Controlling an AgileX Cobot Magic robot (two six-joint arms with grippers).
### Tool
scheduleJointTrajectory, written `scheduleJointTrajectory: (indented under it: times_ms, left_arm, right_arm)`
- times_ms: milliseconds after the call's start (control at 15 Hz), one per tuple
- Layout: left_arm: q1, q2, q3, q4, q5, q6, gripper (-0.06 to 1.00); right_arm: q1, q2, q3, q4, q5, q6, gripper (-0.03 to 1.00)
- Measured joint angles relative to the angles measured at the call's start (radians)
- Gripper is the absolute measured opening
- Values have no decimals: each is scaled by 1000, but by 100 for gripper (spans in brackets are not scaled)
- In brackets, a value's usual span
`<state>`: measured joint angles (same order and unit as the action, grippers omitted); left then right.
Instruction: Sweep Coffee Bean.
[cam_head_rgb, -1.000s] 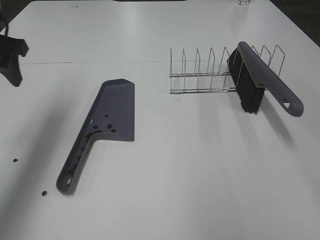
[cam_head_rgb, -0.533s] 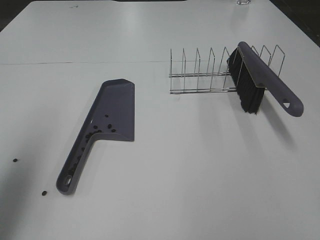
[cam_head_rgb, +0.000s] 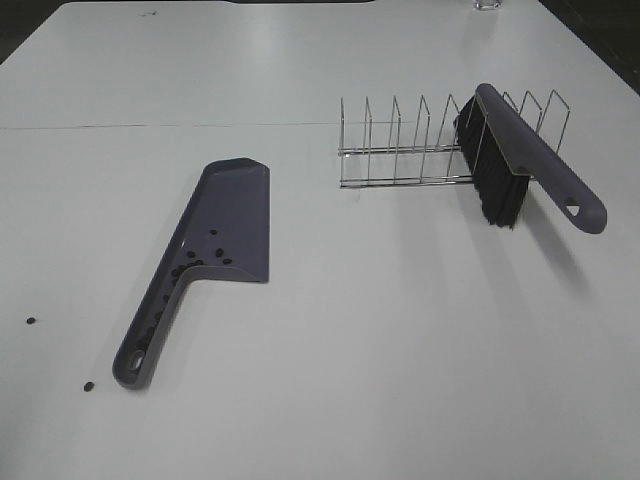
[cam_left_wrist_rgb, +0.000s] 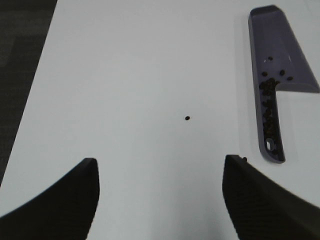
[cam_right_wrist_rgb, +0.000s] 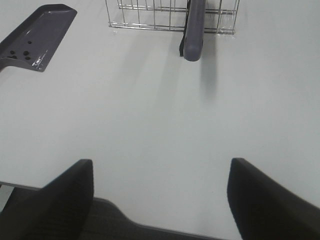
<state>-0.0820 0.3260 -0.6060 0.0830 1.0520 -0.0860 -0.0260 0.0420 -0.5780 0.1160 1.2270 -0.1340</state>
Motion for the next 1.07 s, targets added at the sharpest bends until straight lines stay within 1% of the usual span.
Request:
scheduleJointTrajectory:
  times_ms: [200, 333, 467, 533, 667, 800, 1067]
  left_arm:
    - [0, -191, 7, 0, 20, 0, 64]
    - [0, -259, 7, 0, 23, 0, 64]
    - [0, -327, 30, 0, 24, -4, 64]
    - [0, -330, 57, -3, 31, -8, 64]
    - [0, -332, 85, -18, 30, -8, 64]
    - [0, -332, 87, -19, 29, -8, 64]
    - [0, -332, 87, -22, 29, -7, 64]
  right_arm:
    - [0, -47, 46, 1, 0, 0, 66]
    - [0, -47, 76, 1, -6, 1, 66]
    - [0, -47, 90, -13, -59, 1, 66]
    - [0, -47, 106, -30, -91, 2, 66]
    - [0, -47, 118, -55, -110, 38, 66]
    - [0, -47, 120, -62, -111, 65, 66]
    - [0, -47, 120, -63, -112, 66, 66]
